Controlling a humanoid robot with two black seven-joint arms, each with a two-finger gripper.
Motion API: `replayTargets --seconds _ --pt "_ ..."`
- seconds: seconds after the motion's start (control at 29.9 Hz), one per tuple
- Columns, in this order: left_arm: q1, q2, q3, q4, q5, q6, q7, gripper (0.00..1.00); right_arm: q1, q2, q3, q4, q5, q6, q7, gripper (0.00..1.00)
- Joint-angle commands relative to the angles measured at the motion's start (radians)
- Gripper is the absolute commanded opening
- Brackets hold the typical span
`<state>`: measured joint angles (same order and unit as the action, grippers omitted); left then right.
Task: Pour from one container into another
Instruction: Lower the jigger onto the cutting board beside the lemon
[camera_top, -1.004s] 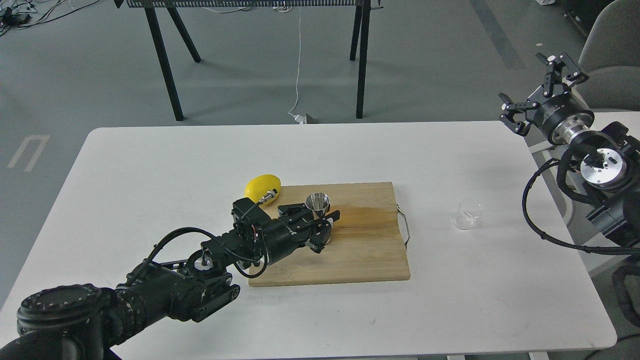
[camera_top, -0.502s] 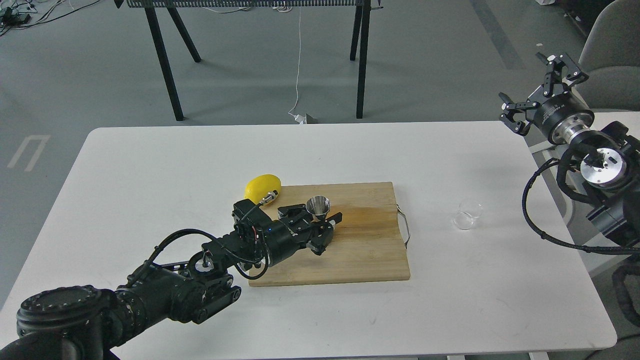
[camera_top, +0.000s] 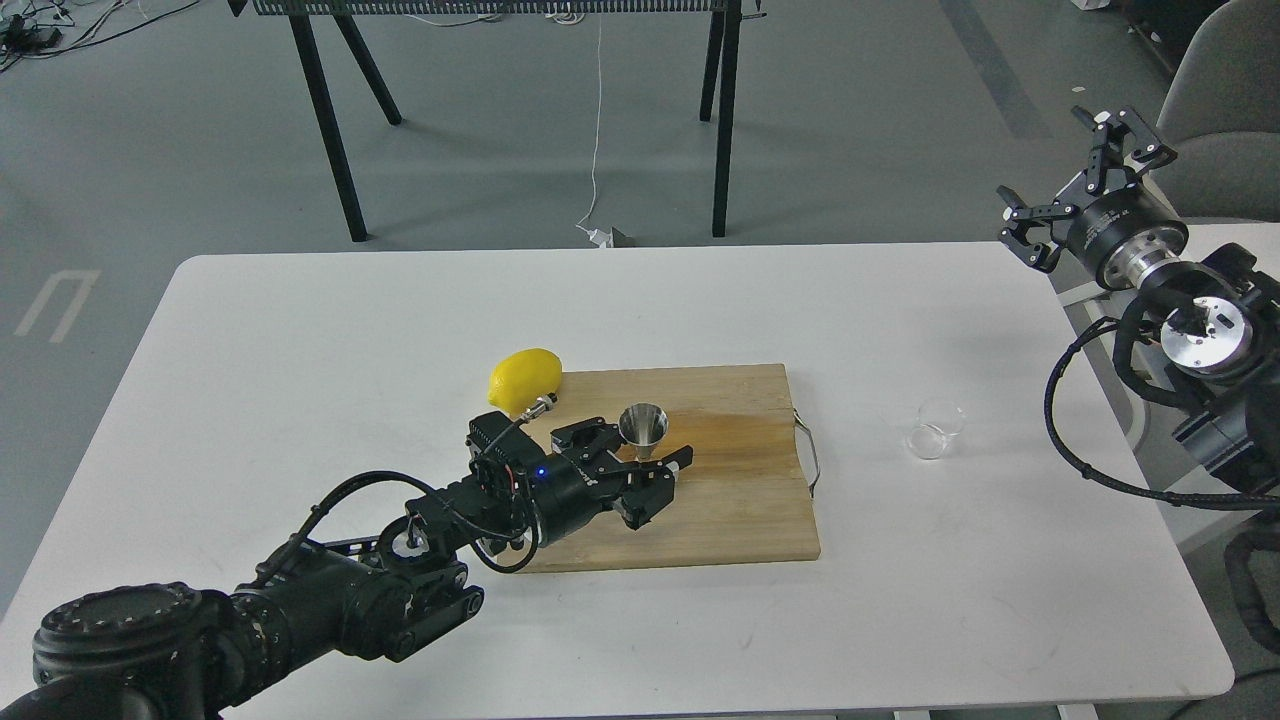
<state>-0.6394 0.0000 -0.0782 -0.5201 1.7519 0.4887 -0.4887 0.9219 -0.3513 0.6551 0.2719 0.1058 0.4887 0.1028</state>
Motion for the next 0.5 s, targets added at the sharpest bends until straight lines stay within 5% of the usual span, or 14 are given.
replayTargets --seconds 0.0,0.47 --pt "0.003 0.0 -0.002 0.0 0.0 0.0 0.0 0.77 0.0 0.0 -0.002 0.001 0.0 0.0 0.0 1.0" --pt "0.006 0.0 -0.006 0.0 -0.002 0.0 0.0 0.81 -0.006 0.0 0.003 0.001 0.0 0.0 0.0 1.0"
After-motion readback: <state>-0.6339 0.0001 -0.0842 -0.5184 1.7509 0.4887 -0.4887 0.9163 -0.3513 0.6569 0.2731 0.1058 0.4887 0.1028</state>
